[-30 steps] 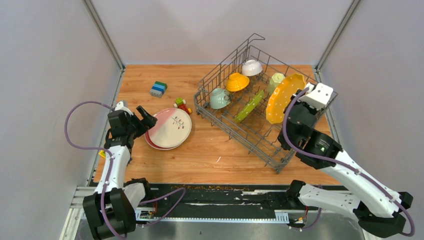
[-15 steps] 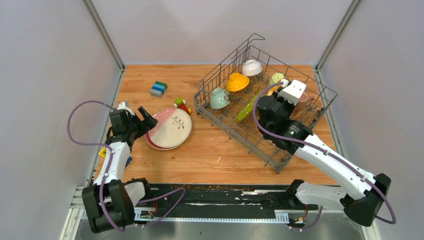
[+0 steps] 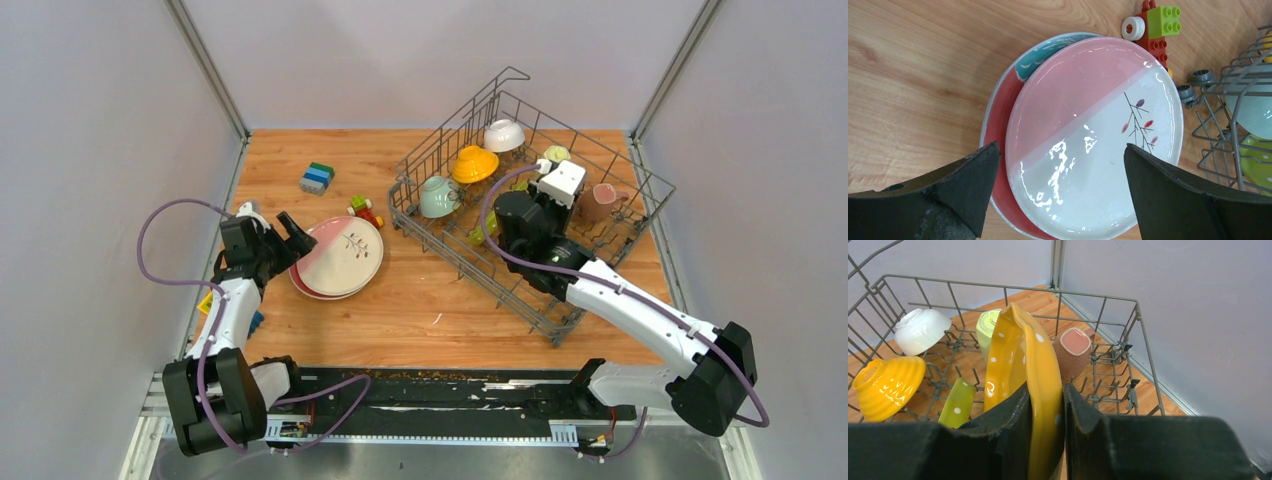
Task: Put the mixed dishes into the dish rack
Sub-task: Insert the plate into the dish rack.
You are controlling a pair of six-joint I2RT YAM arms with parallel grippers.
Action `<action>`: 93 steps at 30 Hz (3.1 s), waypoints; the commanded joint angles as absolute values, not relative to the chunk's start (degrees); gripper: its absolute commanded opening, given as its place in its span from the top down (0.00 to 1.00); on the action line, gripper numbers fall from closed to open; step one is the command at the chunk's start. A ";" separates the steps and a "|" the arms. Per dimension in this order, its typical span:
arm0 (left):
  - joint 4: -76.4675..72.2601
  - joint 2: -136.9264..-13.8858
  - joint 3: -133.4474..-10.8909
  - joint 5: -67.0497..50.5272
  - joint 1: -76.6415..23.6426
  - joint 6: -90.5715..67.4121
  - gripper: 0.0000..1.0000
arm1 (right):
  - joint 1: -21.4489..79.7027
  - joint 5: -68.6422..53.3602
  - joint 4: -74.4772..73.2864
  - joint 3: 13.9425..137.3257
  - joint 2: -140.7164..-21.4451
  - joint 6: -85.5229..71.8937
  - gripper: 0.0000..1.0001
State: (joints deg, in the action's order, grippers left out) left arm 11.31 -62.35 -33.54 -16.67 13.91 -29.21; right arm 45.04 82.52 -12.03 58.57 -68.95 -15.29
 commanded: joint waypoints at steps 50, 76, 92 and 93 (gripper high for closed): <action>8.77 -63.56 -35.27 -18.78 14.06 -29.17 0.00 | 45.36 88.03 47.59 53.75 -85.72 17.48 1.00; 8.66 -65.04 -34.98 -19.42 14.08 -28.75 0.00 | 48.57 88.06 89.37 52.20 -98.01 46.78 0.54; 8.61 -65.99 -35.11 -18.81 14.15 -28.35 0.00 | 50.72 87.97 91.66 53.83 -88.93 51.77 0.40; 8.55 -66.00 -35.13 -18.79 14.15 -28.38 0.00 | 50.98 87.86 91.72 53.94 -87.83 52.49 0.40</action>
